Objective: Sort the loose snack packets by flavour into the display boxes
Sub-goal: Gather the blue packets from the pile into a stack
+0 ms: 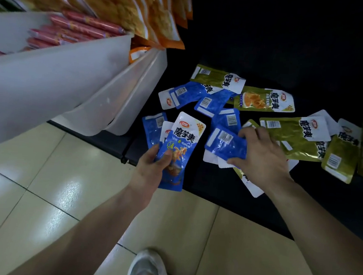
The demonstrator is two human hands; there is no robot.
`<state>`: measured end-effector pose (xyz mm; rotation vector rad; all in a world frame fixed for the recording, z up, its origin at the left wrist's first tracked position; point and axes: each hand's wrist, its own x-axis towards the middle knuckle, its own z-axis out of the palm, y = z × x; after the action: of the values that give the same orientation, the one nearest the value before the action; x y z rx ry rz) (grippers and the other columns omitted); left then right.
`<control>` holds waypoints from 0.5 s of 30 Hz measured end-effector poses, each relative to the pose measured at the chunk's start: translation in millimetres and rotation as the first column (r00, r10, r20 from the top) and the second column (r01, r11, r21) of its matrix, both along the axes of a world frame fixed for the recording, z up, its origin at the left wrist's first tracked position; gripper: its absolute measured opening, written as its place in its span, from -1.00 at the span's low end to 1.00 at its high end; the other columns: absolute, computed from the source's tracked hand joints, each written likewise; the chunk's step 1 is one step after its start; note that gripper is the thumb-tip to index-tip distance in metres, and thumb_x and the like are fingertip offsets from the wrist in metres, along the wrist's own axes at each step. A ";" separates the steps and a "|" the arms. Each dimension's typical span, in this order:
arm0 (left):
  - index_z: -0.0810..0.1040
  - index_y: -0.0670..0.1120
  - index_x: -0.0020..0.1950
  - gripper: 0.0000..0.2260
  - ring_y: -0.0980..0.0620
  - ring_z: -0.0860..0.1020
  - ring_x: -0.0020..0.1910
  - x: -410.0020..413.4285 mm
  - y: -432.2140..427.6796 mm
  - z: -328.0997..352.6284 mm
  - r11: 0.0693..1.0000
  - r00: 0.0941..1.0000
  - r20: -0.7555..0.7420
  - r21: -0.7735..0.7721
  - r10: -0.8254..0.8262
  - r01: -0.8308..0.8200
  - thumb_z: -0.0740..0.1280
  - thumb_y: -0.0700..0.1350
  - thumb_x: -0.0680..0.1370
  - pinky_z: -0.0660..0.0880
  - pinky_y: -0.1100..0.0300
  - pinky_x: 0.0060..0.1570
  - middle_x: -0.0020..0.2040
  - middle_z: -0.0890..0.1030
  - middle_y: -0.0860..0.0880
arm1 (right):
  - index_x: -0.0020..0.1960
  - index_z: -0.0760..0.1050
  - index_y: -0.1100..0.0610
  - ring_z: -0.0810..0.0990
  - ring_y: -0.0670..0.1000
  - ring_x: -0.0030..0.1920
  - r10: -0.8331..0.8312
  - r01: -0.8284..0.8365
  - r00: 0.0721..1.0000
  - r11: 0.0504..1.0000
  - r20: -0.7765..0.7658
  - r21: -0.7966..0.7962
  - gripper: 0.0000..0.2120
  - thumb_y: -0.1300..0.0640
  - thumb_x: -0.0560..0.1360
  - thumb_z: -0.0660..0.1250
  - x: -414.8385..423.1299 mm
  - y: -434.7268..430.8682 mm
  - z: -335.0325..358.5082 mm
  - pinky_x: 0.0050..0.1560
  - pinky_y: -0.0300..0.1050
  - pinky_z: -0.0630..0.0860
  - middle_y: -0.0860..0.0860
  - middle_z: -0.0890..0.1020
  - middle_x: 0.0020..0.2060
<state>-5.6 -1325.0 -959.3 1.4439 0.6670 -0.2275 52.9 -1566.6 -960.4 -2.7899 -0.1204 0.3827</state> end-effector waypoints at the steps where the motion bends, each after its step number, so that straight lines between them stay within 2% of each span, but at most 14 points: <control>1: 0.59 -0.09 0.09 -0.91 0.12 0.64 -0.35 0.4 0.2 -0.4 1.000 1.000 0.006 -0.007 -0.001 0.001 0.31 -0.18 0.63 0.56 0.21 -0.40 -0.29 0.68 0.08 | 0.30 0.34 0.02 0.51 0.15 0.13 -0.011 0.012 1.000 0.998 -0.021 0.066 -0.39 -0.05 0.38 0.57 -1.3 -1.9 -0.1 0.00 -0.01 0.41 0.03 0.42 0.21; 4: 0.58 -0.09 0.01 -0.91 0.18 0.63 -0.37 2.4 -0.2 -0.2 0.998 0.998 0.042 0.031 -0.051 0.050 0.30 -0.25 0.62 0.54 0.29 -0.37 -0.31 0.68 0.12 | 0.14 0.32 -0.04 0.53 0.06 0.03 -0.040 0.063 0.996 0.949 -0.080 0.310 -0.58 0.13 0.46 0.51 -2.8 -9.4 4.4 -0.08 -0.04 0.43 -0.07 0.50 0.05; 7: 0.58 -0.05 -0.04 -0.89 0.19 0.65 -0.30 5.3 2.1 -1.7 0.994 0.995 0.045 0.066 -0.093 0.090 0.34 -0.26 0.60 0.54 0.30 -0.31 -0.25 0.70 0.11 | -0.05 0.49 -0.05 0.61 0.04 -0.04 -0.033 0.096 0.987 0.905 -0.155 0.413 -0.83 0.19 0.54 0.42 -2.7 -21.1 7.6 -0.06 -0.03 0.53 -0.15 0.60 -0.07; 10: 0.59 -0.01 -0.05 -0.89 0.14 0.68 -0.23 8.6 2.9 -4.8 0.990 0.993 0.028 0.083 -0.114 0.111 0.36 -0.22 0.60 0.56 0.22 -0.22 -0.21 0.71 0.10 | 0.11 0.65 -0.08 0.66 0.11 -0.12 -0.075 0.192 0.966 0.849 -0.247 0.493 -0.78 0.21 0.59 0.35 -1.5 -29.3 12.9 -0.10 0.07 0.61 -0.03 0.69 -0.07; 11: 0.60 -0.01 -0.04 -0.89 0.13 0.68 -0.22 9.7 2.4 -4.1 0.988 0.992 0.030 0.094 -0.125 0.122 0.36 -0.21 0.60 0.56 0.22 -0.22 -0.20 0.71 0.09 | 0.17 0.65 -0.05 0.66 0.10 -0.20 -0.090 0.229 0.956 0.822 -0.279 0.522 -0.74 0.24 0.61 0.30 -0.6 -30.5 14.6 -0.21 0.00 0.61 0.03 0.69 -0.11; 12: 0.60 -0.01 -0.04 -0.89 0.13 0.68 -0.22 10.4 1.9 -3.4 0.987 0.991 0.034 0.100 -0.132 0.128 0.36 -0.21 0.60 0.56 0.24 -0.23 -0.20 0.71 0.09 | 0.21 0.64 0.01 0.66 0.02 -0.26 -0.093 0.274 0.940 0.782 -0.329 0.561 -0.69 0.29 0.62 0.24 -0.7 -30.4 18.2 -0.27 -0.16 0.58 0.05 0.69 -0.11; 13: 0.60 -0.01 -0.03 -0.89 0.15 0.68 -0.22 11.0 1.6 -2.3 0.986 0.990 0.032 0.106 -0.135 0.131 0.36 -0.22 0.60 0.56 0.27 -0.24 -0.20 0.71 0.09 | 0.23 0.63 0.09 0.70 -0.07 -0.22 -0.076 0.321 0.916 0.729 -0.395 0.605 -0.65 0.37 0.62 0.18 -1.3 -29.8 20.9 -0.24 -0.27 0.58 0.06 0.69 -0.06; 15: 0.60 -0.05 0.00 -0.91 0.14 0.68 -0.21 12.6 2.6 -1.8 0.984 0.991 0.024 0.122 -0.133 0.129 0.35 -0.23 0.60 0.57 0.27 -0.22 -0.16 0.71 0.05 | 0.27 0.60 0.10 0.71 -0.10 -0.07 -0.014 0.324 0.899 0.695 -0.438 0.642 -0.56 0.47 0.58 0.16 -2.4 -30.3 22.7 -0.02 -0.26 0.62 0.09 0.70 0.02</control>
<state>7.0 -1322.4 -961.1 1.6060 0.5680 -0.2705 50.5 -1596.9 -937.7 -1.8872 0.0861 0.6881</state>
